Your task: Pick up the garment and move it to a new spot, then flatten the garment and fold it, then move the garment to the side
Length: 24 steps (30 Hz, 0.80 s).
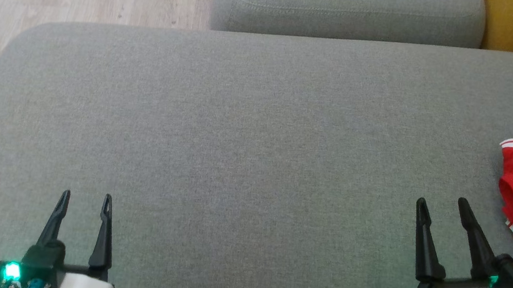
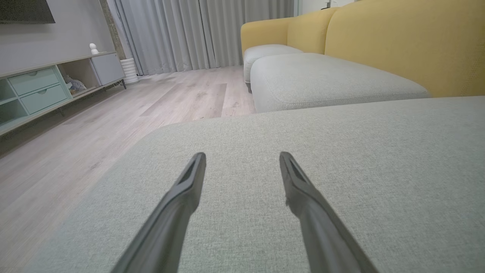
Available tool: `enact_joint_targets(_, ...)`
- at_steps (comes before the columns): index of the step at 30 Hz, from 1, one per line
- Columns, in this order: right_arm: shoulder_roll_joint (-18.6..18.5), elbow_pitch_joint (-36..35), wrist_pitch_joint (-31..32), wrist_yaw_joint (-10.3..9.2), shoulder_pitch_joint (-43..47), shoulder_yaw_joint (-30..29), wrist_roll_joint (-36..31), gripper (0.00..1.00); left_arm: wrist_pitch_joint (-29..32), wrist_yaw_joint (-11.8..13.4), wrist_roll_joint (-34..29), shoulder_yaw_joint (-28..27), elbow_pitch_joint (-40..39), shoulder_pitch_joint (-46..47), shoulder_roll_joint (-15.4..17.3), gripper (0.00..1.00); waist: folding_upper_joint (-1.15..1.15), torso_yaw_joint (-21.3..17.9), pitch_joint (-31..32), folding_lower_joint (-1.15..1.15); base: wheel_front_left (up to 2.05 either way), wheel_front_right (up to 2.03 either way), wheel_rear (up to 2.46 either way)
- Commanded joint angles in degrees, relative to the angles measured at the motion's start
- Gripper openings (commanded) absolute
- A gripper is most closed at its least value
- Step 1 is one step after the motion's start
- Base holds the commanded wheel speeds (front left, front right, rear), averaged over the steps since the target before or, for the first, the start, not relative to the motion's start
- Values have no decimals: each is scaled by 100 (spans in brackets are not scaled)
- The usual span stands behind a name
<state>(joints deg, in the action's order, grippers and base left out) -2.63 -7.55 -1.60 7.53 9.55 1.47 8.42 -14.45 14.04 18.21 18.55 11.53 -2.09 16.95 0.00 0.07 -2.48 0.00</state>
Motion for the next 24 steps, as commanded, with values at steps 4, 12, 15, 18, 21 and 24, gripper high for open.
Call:
enact_joint_targets(4,-25,-194,-100,-4,-68,183,43,100,-54,-49,37,-217,-86,125,75,100,0,-3,57,0,0,0,0)
enact_joint_targets(12,-25,-179,-92,-4,-38,235,110,100,-54,-52,91,-248,-38,107,82,100,0,-11,124,0,0,0,0)
enact_joint_targets(15,-25,-177,-95,-4,-31,240,137,100,-54,-42,105,-250,-38,96,74,100,0,-12,141,0,0,0,0)
enact_joint_targets(18,-25,-169,-88,-4,-22,251,165,100,-54,-23,115,-253,-36,86,74,100,0,-20,153,0,0,0,0)
enact_joint_targets(21,-25,-159,-84,-4,-19,256,199,100,-54,-19,125,-256,-30,92,79,100,0,-25,151,0,0,0,0)
enact_joint_targets(24,-25,-150,-73,-4,-23,272,232,100,-54,-5,137,-263,-23,97,84,100,0,-31,147,0,0,0,0)
